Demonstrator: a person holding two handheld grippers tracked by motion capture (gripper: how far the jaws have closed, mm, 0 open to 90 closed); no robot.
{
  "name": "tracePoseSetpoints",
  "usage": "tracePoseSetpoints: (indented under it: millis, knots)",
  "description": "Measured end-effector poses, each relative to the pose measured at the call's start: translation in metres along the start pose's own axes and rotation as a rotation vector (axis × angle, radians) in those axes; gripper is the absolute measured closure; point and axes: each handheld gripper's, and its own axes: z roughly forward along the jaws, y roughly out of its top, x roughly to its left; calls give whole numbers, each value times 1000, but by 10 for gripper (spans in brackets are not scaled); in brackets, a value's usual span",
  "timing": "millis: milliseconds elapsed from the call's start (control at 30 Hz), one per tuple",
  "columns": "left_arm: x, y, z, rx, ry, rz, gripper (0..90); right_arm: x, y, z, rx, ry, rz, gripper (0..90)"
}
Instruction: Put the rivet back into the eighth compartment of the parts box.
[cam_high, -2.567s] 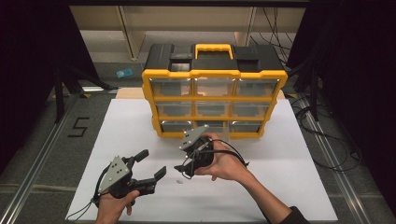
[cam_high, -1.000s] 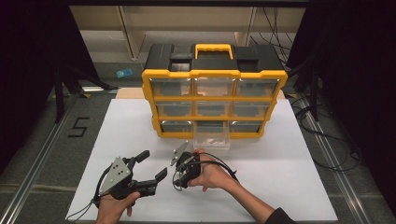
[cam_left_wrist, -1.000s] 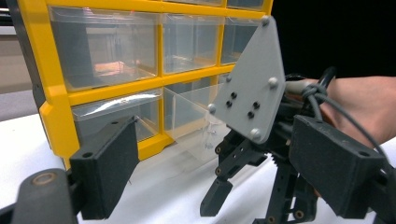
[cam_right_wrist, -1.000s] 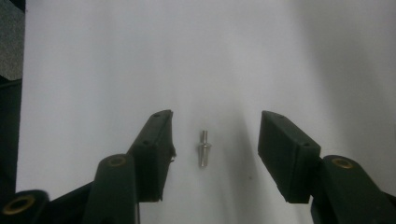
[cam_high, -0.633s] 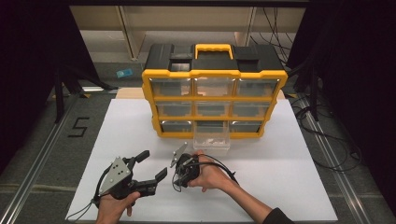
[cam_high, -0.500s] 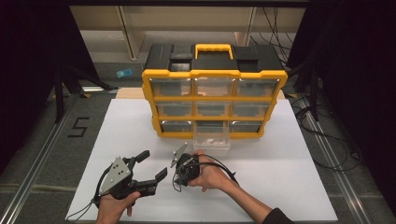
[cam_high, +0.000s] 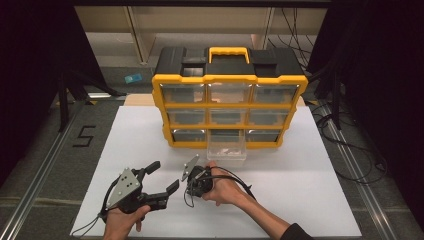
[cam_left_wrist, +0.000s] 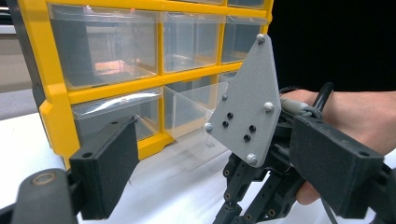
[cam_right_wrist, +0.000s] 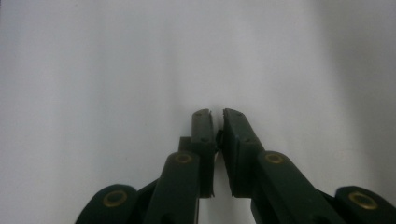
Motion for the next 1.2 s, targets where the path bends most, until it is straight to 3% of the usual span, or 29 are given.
tracePoseSetpoints:
  millis: [100, 167, 233, 633, 1200]
  knots:
    - [0, 0, 0, -5, -2, -2, 159, -1, 0, -3, 16, -12, -1, 836]
    - [0, 0, 0, -1, 1, -1, 159, -4, 0, -7, -14, -15, -18, 836]
    - [0, 0, 0, -1, 1, -1, 159, -4, 1, -13, -44, -4, 11, 836]
    - [0, 0, 0, -3, 0, -1, 159, -16, 2, -59, -173, -67, 24, 836]
    - [1, 0, 0, 5, 4, 6, 159, -27, -3, -99, -271, -131, 52, 836]
